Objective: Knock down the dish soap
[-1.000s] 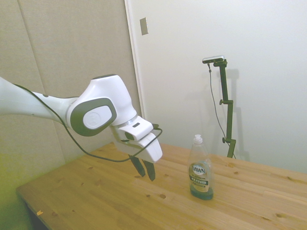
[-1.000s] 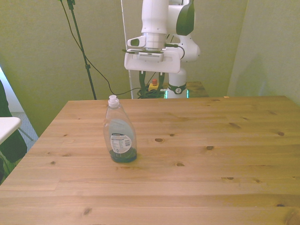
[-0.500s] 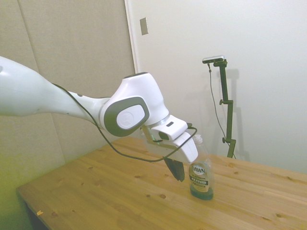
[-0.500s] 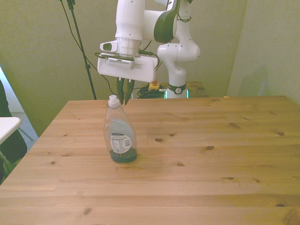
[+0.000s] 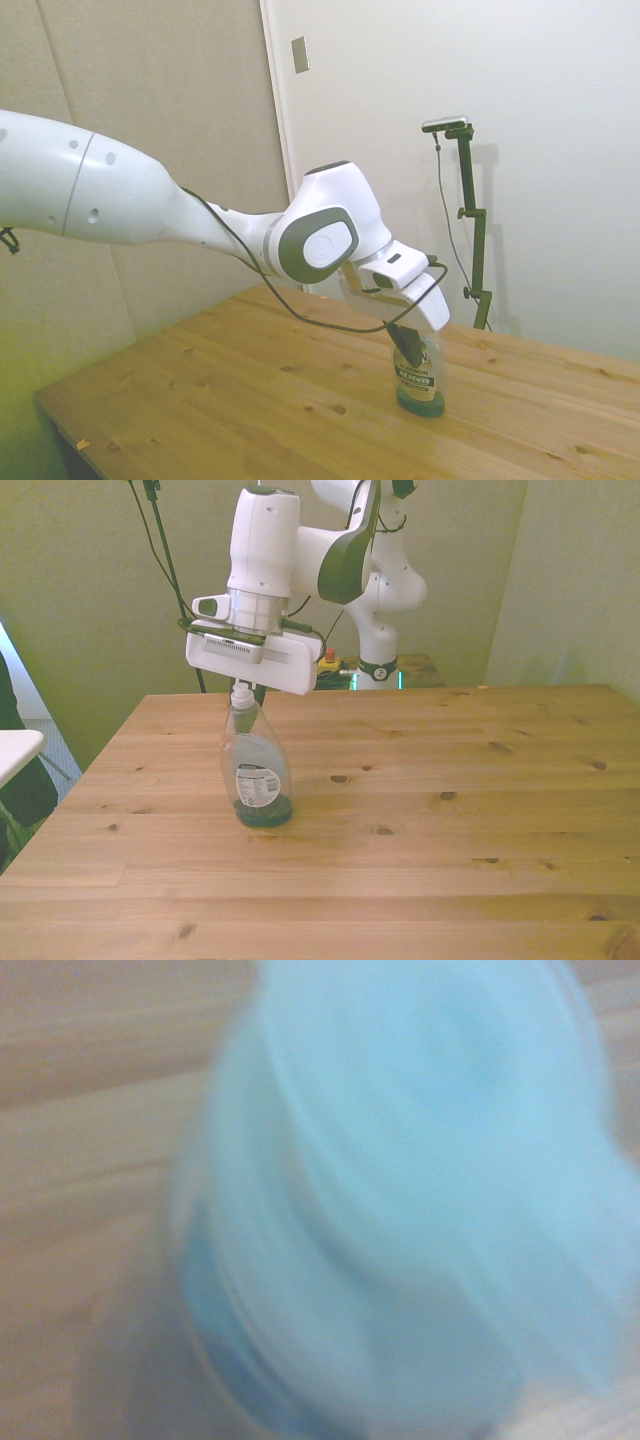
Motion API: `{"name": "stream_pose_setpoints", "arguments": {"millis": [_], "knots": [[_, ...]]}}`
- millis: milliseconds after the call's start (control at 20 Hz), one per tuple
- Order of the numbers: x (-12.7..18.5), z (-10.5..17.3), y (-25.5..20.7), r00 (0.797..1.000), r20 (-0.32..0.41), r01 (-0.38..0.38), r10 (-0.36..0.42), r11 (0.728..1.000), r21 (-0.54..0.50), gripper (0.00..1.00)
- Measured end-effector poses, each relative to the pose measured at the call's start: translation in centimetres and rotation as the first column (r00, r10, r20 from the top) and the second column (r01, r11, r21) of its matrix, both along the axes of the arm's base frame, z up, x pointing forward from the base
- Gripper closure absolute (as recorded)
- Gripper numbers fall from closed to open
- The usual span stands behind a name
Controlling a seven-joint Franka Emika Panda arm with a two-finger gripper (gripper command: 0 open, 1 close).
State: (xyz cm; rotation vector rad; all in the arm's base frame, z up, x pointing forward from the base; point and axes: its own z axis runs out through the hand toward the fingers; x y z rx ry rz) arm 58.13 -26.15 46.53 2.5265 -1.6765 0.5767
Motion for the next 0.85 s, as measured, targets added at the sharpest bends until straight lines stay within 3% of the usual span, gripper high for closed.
{"name": "stream_pose_setpoints", "arguments": {"millis": [250,850], "knots": [[4.0,0.1,1.7,0.996,0.075,0.044,-0.047,0.998,0.043,1.00],[8.6,-2.4,1.4,0.989,0.102,0.099,-0.108,0.991,0.093,1.00]]}}
